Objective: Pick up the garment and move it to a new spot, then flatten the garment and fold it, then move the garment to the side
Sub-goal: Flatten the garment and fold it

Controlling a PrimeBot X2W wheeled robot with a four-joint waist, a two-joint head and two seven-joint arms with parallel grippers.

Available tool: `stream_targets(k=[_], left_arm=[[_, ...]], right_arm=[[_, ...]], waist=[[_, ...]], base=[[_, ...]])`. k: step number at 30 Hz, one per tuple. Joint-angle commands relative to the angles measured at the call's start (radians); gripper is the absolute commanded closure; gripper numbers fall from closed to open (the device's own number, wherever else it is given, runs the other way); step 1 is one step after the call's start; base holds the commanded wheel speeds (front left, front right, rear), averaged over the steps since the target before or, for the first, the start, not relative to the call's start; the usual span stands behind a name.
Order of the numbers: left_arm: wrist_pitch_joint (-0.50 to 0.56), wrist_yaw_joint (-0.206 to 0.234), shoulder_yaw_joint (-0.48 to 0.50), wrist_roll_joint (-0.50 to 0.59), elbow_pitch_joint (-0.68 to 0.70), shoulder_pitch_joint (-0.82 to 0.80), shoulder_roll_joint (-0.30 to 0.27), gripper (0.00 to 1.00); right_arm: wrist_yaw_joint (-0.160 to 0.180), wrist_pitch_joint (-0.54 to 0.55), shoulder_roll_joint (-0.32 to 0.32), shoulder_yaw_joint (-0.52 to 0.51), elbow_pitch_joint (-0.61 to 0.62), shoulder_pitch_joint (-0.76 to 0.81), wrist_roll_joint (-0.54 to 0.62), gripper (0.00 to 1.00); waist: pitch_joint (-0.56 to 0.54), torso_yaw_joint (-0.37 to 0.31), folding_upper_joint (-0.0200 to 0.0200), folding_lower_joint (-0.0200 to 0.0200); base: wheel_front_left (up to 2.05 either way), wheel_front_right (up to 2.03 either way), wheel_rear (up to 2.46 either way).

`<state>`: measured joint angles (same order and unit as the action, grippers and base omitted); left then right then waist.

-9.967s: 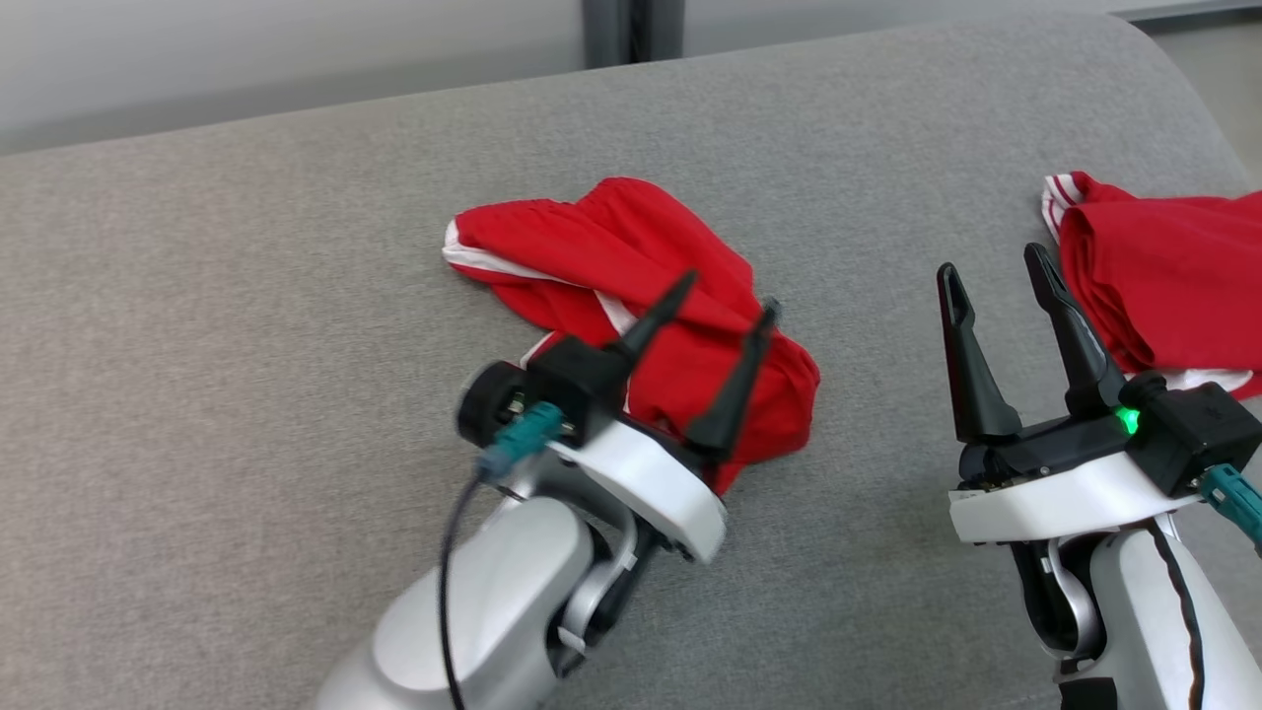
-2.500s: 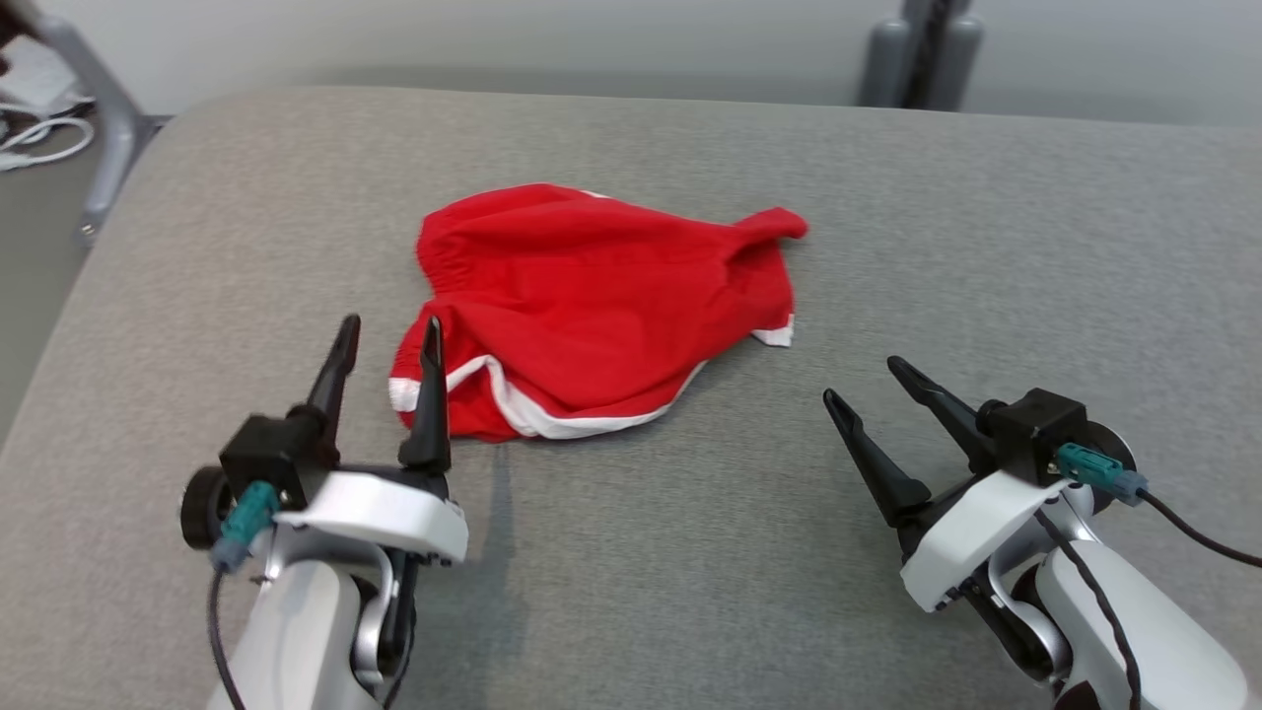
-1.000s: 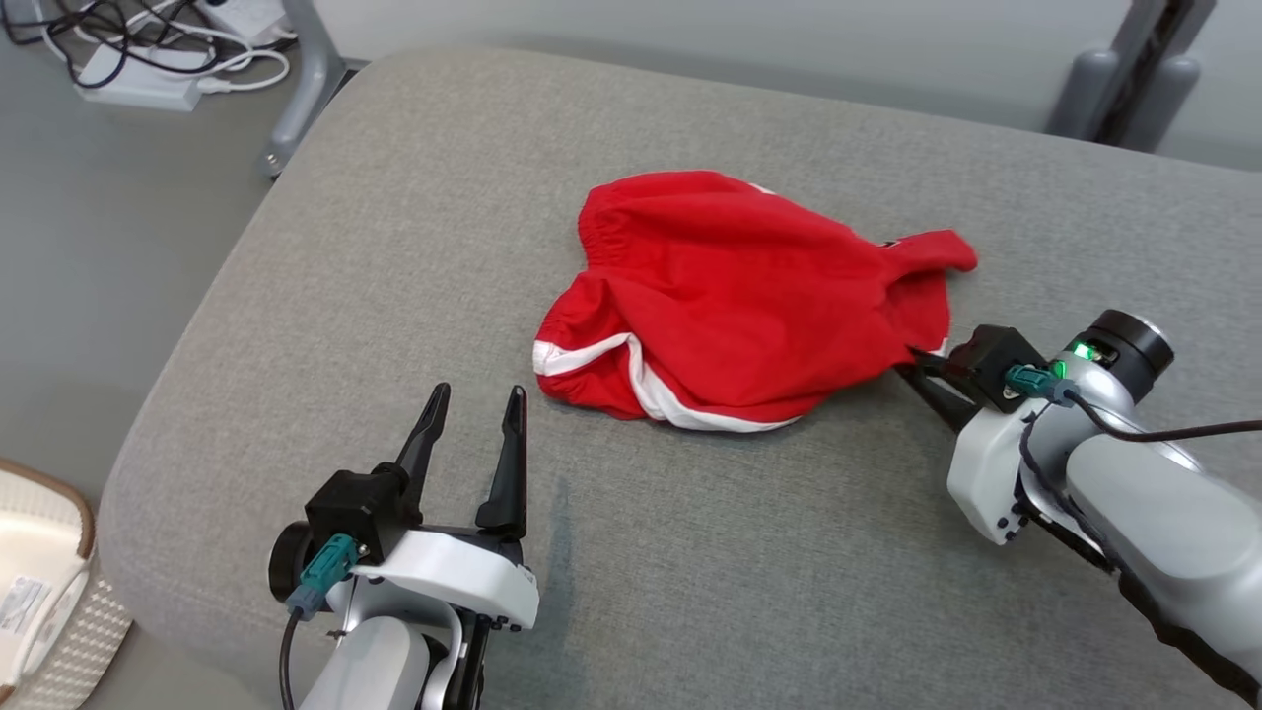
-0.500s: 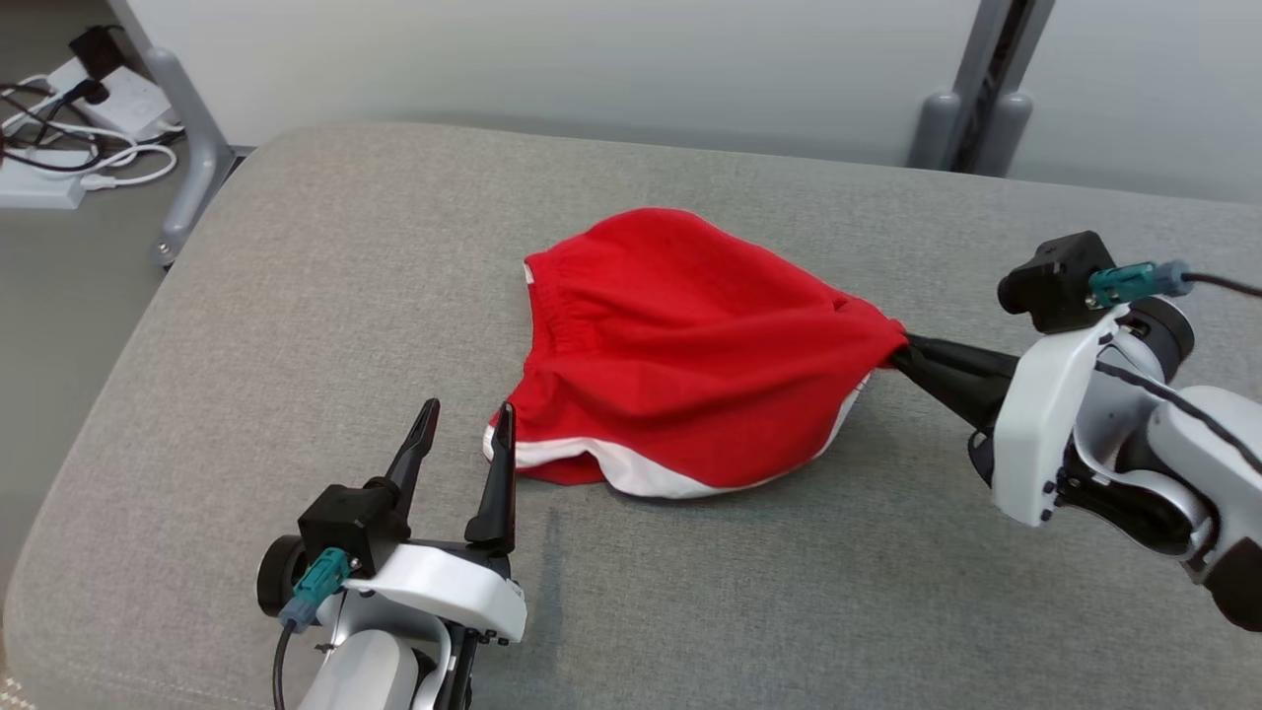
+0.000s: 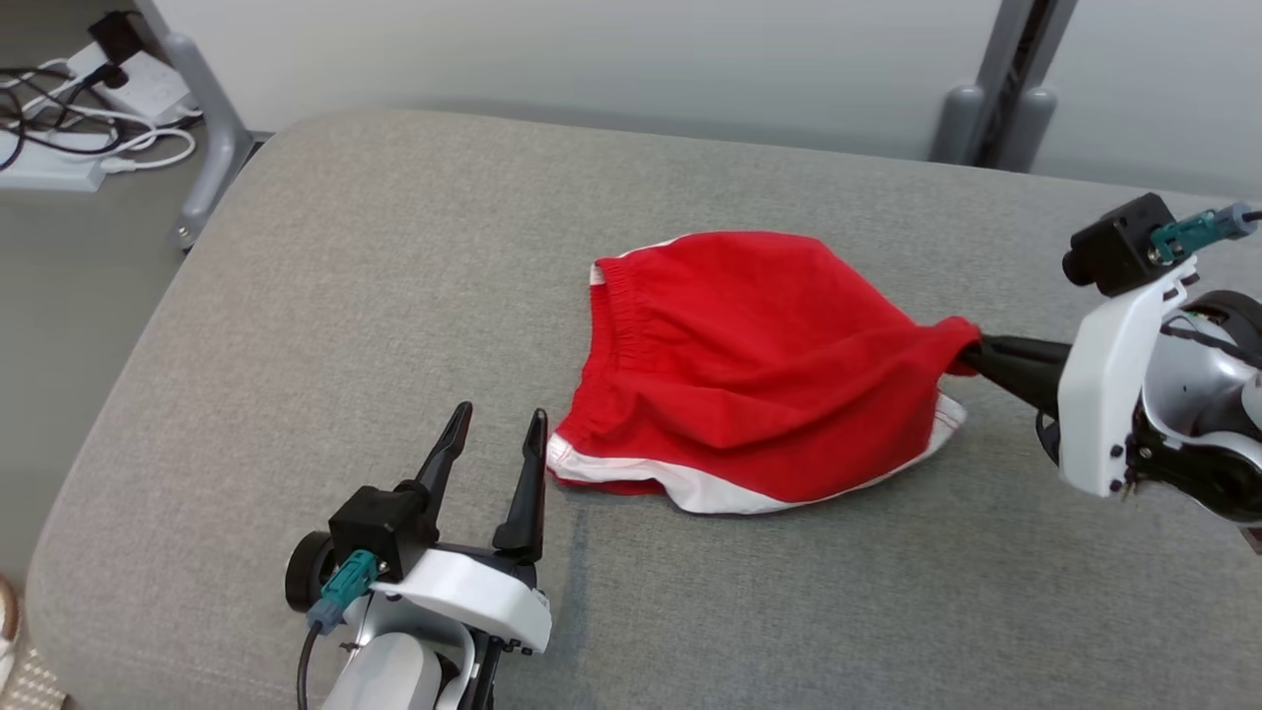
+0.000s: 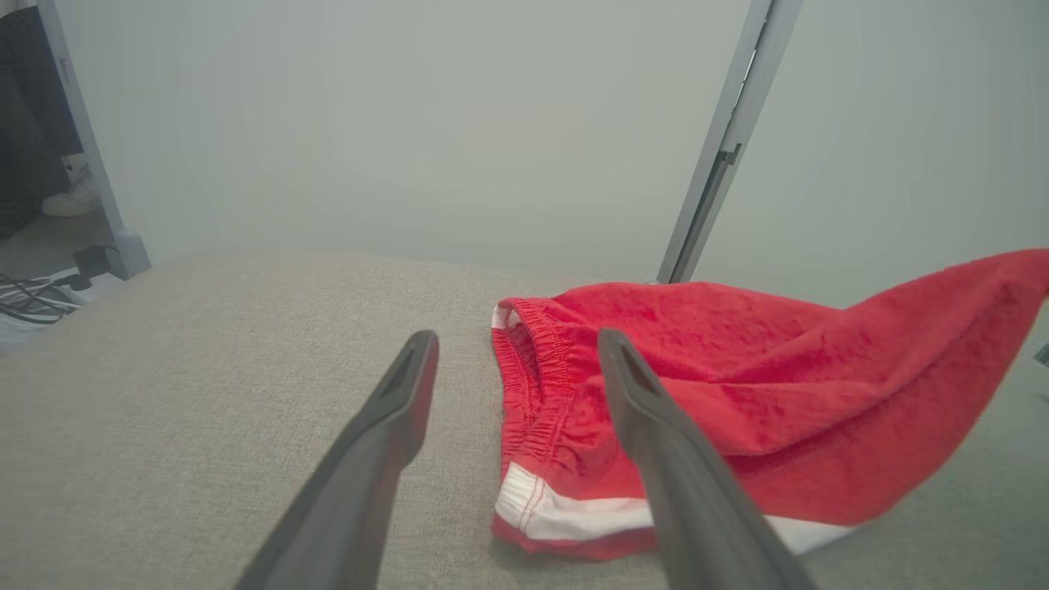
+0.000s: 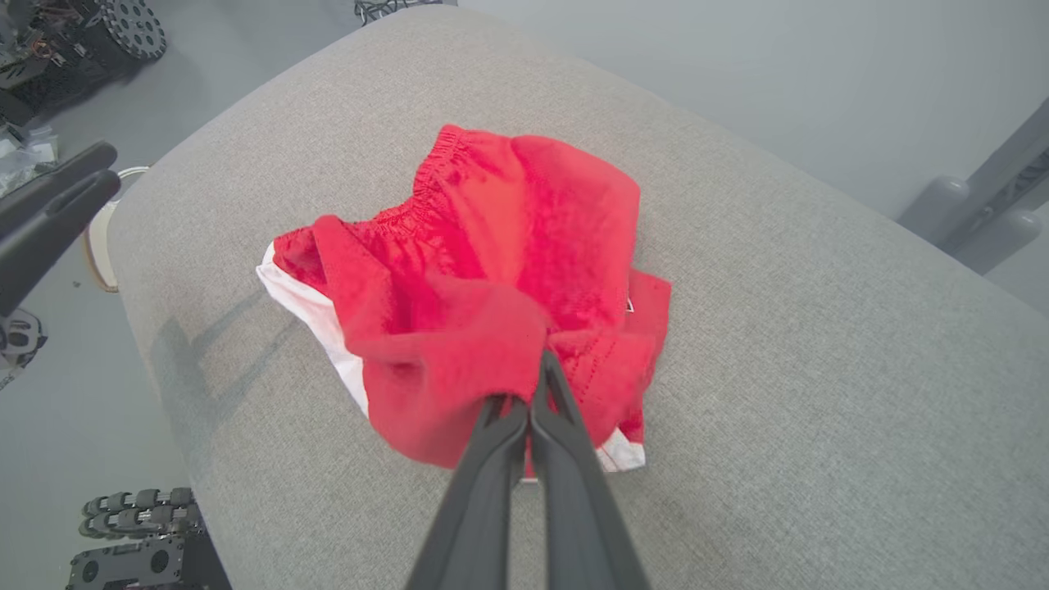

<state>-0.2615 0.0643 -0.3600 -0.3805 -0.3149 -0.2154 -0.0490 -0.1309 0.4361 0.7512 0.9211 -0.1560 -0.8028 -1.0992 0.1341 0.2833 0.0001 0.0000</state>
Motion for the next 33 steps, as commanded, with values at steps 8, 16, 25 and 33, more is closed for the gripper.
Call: stream_targets(k=[8, 16, 25, 33], left_arm=[[-0.003, 0.018, -0.04, -0.033, 0.015, -0.039, -0.003, 0.0], [-0.003, 0.038, -0.072, -0.054, 0.025, -0.047, -0.004, 0.0], [-0.003, 0.03, -0.025, -0.013, 0.02, -0.04, -0.004, 0.0], [-0.003, 0.014, 0.015, 0.012, 0.004, -0.022, -0.004, 0.0]], right_arm=[[0.0, 0.014, -0.136, -0.044, -0.21, -0.038, 0.099, 0.71], [0.0, -0.088, -0.23, -0.038, -0.487, -0.08, 0.271, 0.0], [0.0, -0.187, -0.279, 0.017, -0.546, -0.065, 0.308, 0.0], [0.001, -0.354, -0.258, -0.047, -0.483, -0.012, 0.312, 0.0]], waist=[[0.061, 0.091, -0.0001, 0.0], [0.08, 0.133, -0.0001, 0.0], [0.05, 0.027, -0.0001, 0.0], [0.013, -0.055, -0.0001, 0.0]], base=[[0.0, 0.0, 0.0], [0.0, 0.0, 0.0], [0.0, 0.0, 0.0], [0.0, 0.0, 0.0]])
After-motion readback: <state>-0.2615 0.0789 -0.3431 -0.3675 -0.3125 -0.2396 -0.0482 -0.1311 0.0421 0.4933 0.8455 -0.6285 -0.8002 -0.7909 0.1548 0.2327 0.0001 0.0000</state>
